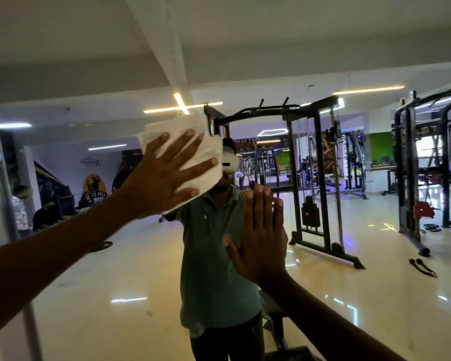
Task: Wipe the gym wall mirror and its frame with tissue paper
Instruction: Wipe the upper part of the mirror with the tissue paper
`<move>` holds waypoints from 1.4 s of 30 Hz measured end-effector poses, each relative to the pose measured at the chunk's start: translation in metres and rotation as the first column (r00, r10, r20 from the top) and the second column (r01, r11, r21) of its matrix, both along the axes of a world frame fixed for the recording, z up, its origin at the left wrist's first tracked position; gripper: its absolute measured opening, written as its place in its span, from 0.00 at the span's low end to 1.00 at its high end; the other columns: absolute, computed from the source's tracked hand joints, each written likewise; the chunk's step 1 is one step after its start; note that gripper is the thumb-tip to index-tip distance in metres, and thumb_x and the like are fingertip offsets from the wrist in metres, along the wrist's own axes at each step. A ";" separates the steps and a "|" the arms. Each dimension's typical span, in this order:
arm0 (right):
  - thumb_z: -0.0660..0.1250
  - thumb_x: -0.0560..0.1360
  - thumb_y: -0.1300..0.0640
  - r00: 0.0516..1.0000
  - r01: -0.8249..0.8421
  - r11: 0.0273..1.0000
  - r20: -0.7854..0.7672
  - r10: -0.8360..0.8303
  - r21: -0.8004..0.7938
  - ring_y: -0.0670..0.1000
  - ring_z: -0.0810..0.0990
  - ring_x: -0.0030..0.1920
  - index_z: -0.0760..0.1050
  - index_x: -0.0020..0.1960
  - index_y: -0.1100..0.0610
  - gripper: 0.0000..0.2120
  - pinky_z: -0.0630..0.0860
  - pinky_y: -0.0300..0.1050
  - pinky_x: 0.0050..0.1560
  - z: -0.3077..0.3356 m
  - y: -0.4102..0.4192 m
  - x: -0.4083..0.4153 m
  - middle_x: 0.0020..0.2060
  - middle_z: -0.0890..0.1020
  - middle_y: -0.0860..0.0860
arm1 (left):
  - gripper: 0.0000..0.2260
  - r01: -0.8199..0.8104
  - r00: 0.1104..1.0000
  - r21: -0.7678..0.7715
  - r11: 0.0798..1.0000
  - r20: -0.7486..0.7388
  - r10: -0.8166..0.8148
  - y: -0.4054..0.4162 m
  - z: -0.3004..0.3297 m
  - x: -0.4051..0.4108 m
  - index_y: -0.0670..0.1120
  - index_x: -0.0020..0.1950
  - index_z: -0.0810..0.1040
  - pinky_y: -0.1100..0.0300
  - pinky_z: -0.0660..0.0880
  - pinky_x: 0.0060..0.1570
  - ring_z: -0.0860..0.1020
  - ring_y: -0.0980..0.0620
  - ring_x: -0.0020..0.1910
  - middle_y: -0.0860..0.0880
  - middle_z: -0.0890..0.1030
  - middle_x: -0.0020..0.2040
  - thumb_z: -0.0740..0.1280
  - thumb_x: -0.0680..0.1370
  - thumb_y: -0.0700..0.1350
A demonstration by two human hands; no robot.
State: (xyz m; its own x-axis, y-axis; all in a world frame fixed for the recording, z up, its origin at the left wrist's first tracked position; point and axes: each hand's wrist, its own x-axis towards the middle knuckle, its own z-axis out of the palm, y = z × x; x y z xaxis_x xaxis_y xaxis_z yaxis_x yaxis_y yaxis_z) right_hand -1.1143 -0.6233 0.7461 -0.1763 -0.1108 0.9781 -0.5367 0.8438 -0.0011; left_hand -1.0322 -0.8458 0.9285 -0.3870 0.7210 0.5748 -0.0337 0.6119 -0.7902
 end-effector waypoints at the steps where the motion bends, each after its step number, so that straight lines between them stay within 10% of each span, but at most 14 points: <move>1: 0.58 0.80 0.34 1.000 -0.002 1.000 -0.001 0.002 -0.001 0.66 0.47 0.84 0.53 0.82 0.67 0.46 0.46 0.66 0.82 0.000 -0.001 -0.001 0.83 0.49 0.65 | 0.31 0.008 1.000 -0.018 1.000 -0.014 -0.008 0.021 0.004 -0.011 0.54 0.85 0.52 0.31 0.48 0.78 0.48 0.36 0.83 0.39 0.49 0.84 0.52 0.84 0.65; 7: 0.63 0.79 0.36 0.999 -0.042 0.999 0.005 0.042 -0.014 0.65 0.47 0.84 0.55 0.82 0.67 0.46 0.48 0.68 0.82 0.000 0.001 -0.003 0.83 0.50 0.65 | 0.32 0.076 0.996 -0.181 0.981 0.061 -0.066 0.113 0.034 -0.045 0.54 0.85 0.53 0.32 0.48 0.78 0.50 0.36 0.83 0.39 0.51 0.84 0.44 0.84 0.66; 16: 0.64 0.78 0.37 1.000 -0.021 1.000 -0.007 0.021 -0.014 0.67 0.47 0.84 0.53 0.82 0.68 0.47 0.46 0.68 0.82 0.001 -0.001 -0.001 0.83 0.50 0.67 | 0.33 -0.082 0.995 -0.025 0.996 0.047 0.083 -0.082 -0.029 0.026 0.52 0.85 0.55 0.29 0.52 0.76 0.53 0.32 0.82 0.36 0.52 0.83 0.56 0.82 0.64; 30: 0.55 0.81 0.35 1.000 -0.012 1.000 0.018 0.012 -0.015 0.66 0.46 0.84 0.51 0.83 0.67 0.45 0.46 0.69 0.81 0.001 -0.002 0.003 0.83 0.48 0.66 | 0.35 0.002 0.999 -0.064 0.998 0.053 0.001 0.058 -0.009 -0.024 0.54 0.85 0.48 0.31 0.48 0.78 0.47 0.35 0.83 0.38 0.47 0.84 0.49 0.82 0.68; 35: 0.62 0.81 0.41 0.987 -0.163 0.986 -0.006 0.163 0.016 0.65 0.44 0.84 0.47 0.84 0.66 0.44 0.48 0.71 0.81 0.006 -0.046 0.034 0.83 0.46 0.65 | 0.34 -0.096 0.991 0.296 0.950 -0.063 0.120 -0.072 -0.056 0.026 0.49 0.85 0.51 0.30 0.49 0.77 0.48 0.34 0.83 0.35 0.48 0.84 0.52 0.84 0.65; 42: 0.55 0.82 0.36 0.985 -0.164 0.977 -0.029 0.169 0.136 0.63 0.43 0.84 0.43 0.84 0.62 0.44 0.47 0.67 0.82 0.020 -0.099 0.056 0.83 0.46 0.62 | 0.33 -0.093 0.956 0.820 0.565 -0.084 0.280 -0.140 -0.084 0.056 0.51 0.85 0.45 0.29 0.50 0.76 0.47 0.33 0.82 0.34 0.47 0.83 0.46 0.85 0.66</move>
State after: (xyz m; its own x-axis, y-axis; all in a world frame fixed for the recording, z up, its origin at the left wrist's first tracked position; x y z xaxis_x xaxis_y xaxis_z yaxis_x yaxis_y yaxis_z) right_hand -1.0583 -0.7226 0.7659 -0.1054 -0.2641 0.9587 -0.6670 0.7339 0.1288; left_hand -0.9758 -0.9861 0.8443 -0.2779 -0.1465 0.9494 -0.3081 0.9497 0.0564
